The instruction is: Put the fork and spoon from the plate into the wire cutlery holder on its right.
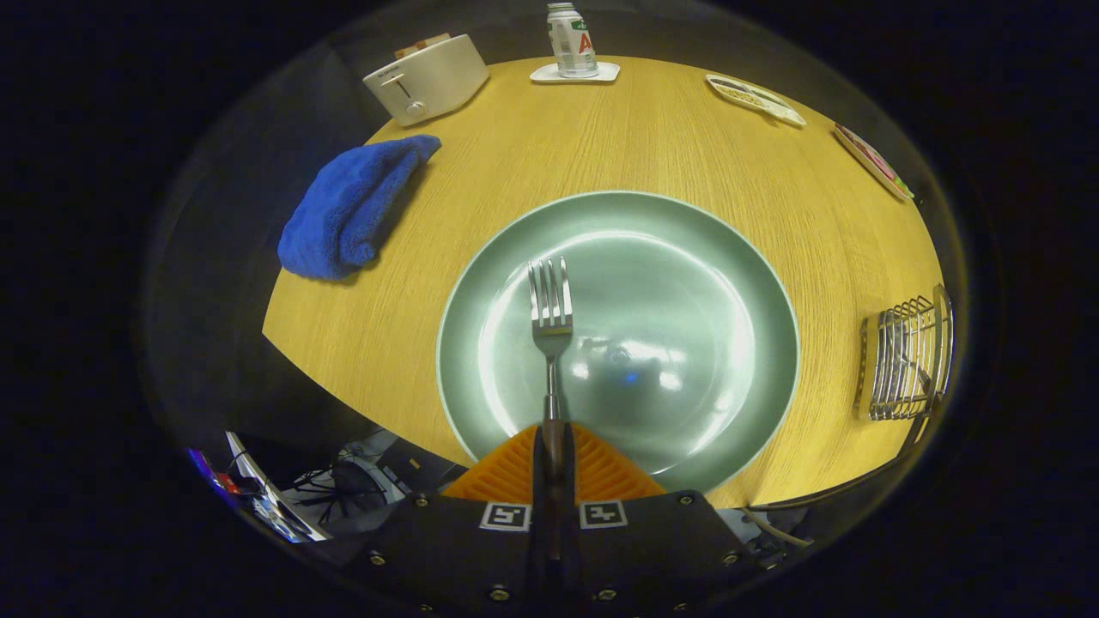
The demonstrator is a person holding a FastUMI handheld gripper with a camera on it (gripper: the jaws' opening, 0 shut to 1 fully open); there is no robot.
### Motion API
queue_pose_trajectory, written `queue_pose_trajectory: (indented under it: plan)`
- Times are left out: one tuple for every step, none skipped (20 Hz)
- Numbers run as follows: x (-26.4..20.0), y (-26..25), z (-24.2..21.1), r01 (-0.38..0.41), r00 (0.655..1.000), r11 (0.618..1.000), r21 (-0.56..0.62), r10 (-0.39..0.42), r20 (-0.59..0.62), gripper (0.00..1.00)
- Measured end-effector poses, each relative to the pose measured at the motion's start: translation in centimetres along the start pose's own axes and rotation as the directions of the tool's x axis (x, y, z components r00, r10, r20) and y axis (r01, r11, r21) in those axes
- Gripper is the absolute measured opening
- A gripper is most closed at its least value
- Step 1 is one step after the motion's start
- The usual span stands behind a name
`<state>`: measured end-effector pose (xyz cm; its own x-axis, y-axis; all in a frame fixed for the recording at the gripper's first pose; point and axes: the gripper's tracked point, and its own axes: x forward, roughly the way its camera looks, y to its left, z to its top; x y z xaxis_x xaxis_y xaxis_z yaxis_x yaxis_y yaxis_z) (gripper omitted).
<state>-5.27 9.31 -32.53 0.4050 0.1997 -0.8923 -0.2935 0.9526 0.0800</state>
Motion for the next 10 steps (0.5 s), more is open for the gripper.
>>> queue_pose_trajectory:
  plan:
    - [0.0, 0.1, -0.1, -0.015, 1.000, 1.000, 0.016, 0.015, 0.001, 0.06]
    - [0.0, 0.4, 0.0, -0.040, 0.999, 0.999, 0.031, 0.040, 0.002, 0.01]
    - [-0.3, 0.3, 0.1, -0.056, 0.998, 0.997, 0.052, 0.056, 0.009, 0.01]
    - [-0.6, 0.1, 0.4, -0.061, 0.998, 0.996, 0.072, 0.059, 0.019, 0.00]
    - [-0.9, 0.1, 0.6, -0.067, 0.997, 0.994, 0.089, 0.064, 0.031, 0.00]
    - [-1.3, -0.1, 0.9, -0.071, 0.997, 0.992, 0.102, 0.067, 0.041, 0.00]
    - [-1.6, -0.4, 1.2, -0.075, 0.996, 0.990, 0.118, 0.069, 0.050, 0.00]
    - [-2.0, -0.7, 1.5, -0.079, 0.996, 0.988, 0.135, 0.071, 0.060, 0.01]
    - [-2.4, -1.1, 1.7, -0.081, 0.995, 0.986, 0.148, 0.071, 0.071, 0.00]
    - [-2.8, -1.4, 2.0, -0.079, 0.994, 0.984, 0.158, 0.067, 0.082, 0.00]
